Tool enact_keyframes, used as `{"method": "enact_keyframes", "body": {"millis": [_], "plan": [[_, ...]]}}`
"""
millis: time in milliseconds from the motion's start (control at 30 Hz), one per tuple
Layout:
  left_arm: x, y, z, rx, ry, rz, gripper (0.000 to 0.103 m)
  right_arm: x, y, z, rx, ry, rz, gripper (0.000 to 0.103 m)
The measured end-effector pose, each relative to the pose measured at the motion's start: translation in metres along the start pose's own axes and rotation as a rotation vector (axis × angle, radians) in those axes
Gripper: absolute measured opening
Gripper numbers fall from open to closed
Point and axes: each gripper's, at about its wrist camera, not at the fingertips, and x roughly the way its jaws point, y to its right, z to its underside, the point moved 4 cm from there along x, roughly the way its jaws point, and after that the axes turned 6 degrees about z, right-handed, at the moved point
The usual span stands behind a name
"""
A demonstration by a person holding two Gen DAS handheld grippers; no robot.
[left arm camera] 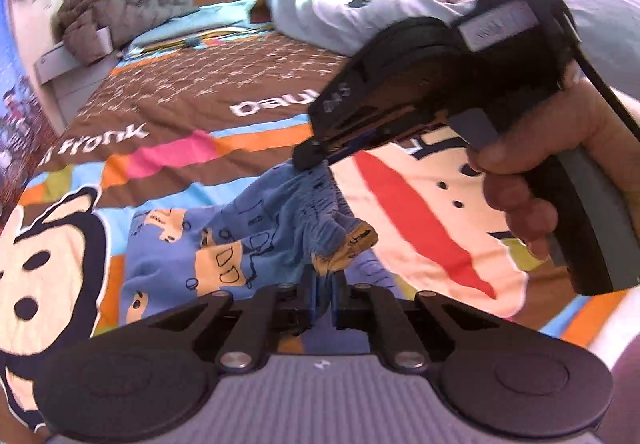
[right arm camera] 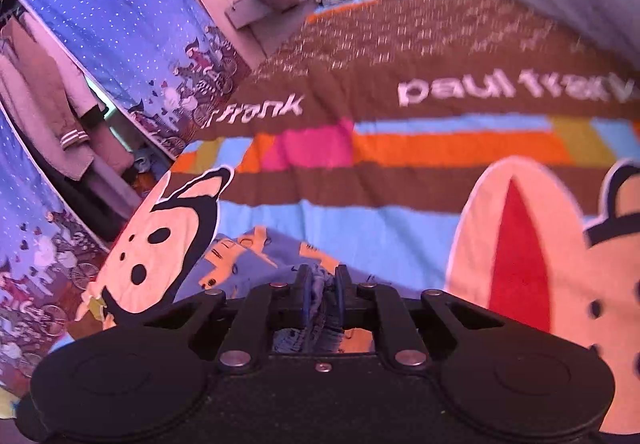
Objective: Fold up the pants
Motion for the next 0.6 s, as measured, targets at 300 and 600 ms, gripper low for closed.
{"method": "enact_keyframes", "body": {"millis": [300, 600], "plan": [[0.022, -0.009, 0.026, -0.107, -0.083, 0.111, 0.026, 0.030, 0.024, 0.027, -0.024, -0.165, 0.115, 0.020], [-0.061, -0.090, 0.043, -0.270, 0.188, 0.047, 0.093, 0.021, 0.017, 0.021, -0.074, -0.035, 0.204, 0.068]]}}
